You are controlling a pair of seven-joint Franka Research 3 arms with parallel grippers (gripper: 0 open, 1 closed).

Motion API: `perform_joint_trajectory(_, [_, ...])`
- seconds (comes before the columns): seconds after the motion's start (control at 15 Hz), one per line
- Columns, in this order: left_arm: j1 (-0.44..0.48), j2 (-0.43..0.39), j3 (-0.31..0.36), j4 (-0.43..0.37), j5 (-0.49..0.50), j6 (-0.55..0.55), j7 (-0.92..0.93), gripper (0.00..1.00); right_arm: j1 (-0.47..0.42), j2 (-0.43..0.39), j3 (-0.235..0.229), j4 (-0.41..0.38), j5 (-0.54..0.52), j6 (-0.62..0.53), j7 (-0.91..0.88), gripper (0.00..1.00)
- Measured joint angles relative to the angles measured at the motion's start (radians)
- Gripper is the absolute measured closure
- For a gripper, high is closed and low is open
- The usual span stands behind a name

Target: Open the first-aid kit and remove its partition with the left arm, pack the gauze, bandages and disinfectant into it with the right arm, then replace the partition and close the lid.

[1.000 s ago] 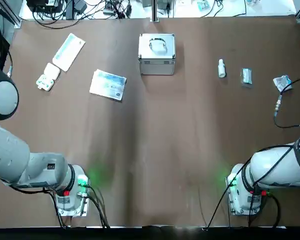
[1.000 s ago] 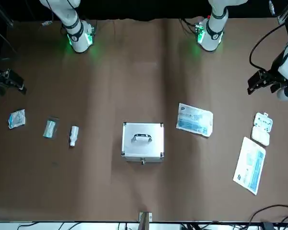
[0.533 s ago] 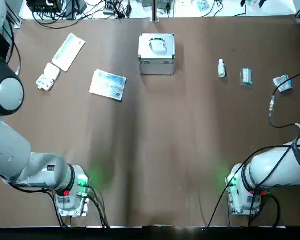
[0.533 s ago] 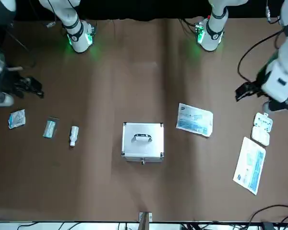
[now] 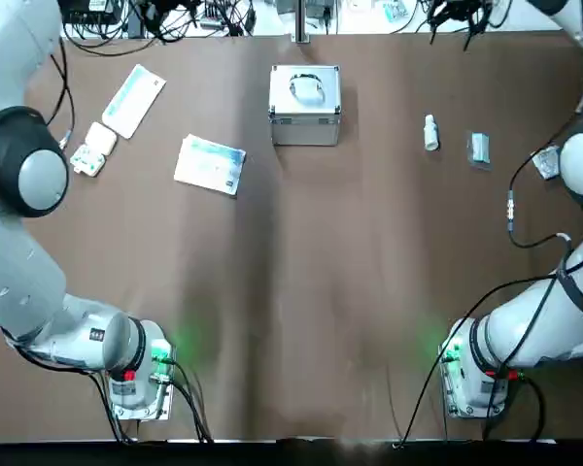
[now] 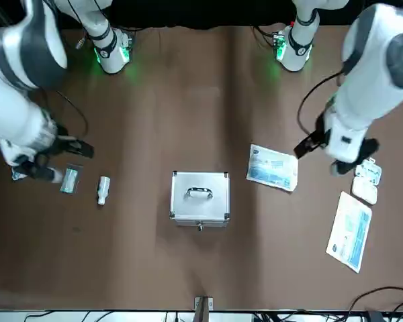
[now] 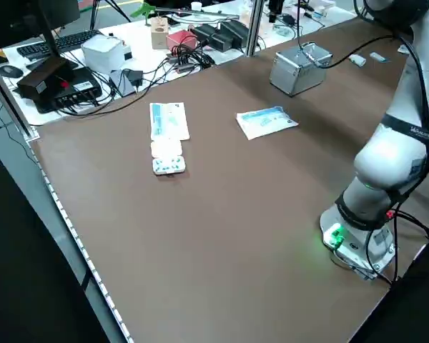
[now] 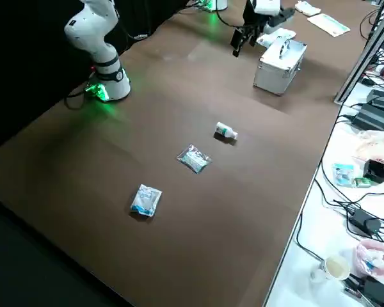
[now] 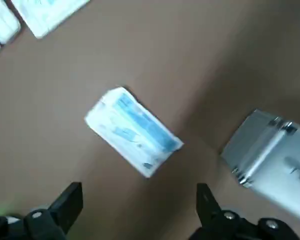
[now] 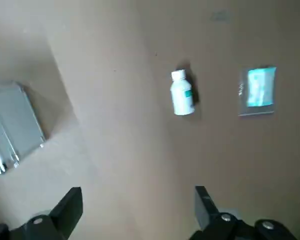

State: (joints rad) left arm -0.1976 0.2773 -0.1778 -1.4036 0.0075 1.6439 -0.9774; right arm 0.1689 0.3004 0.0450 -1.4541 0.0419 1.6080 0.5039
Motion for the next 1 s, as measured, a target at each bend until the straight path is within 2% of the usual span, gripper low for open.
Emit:
perform_joint_trajectory(0.27, [-0.087,0.085,-0.001,0.006,0.000,0.161,-0.405,0.00,0.043,0.114,0.000,0.059,0.113,0.126,0.183,0.01])
perform_joint_trajectory(0.6, [-0.160,0.216,-0.001,0.053,0.000,0.370,-0.801,0.00,0.100,0.256,0.001,0.075,0.138,0.361,0.454,0.01])
perform_joint_trajectory(0.87, [-0.221,0.308,-0.001,0.117,0.000,0.424,-1.015,0.00,0.141,0.383,0.001,0.112,0.204,0.595,0.685,0.01])
perform_joint_trajectory(1.0, [-0.243,0.339,-0.002,0.139,-0.005,0.433,-1.093,0.00,0.147,0.431,0.001,0.131,0.236,0.676,0.759,0.01])
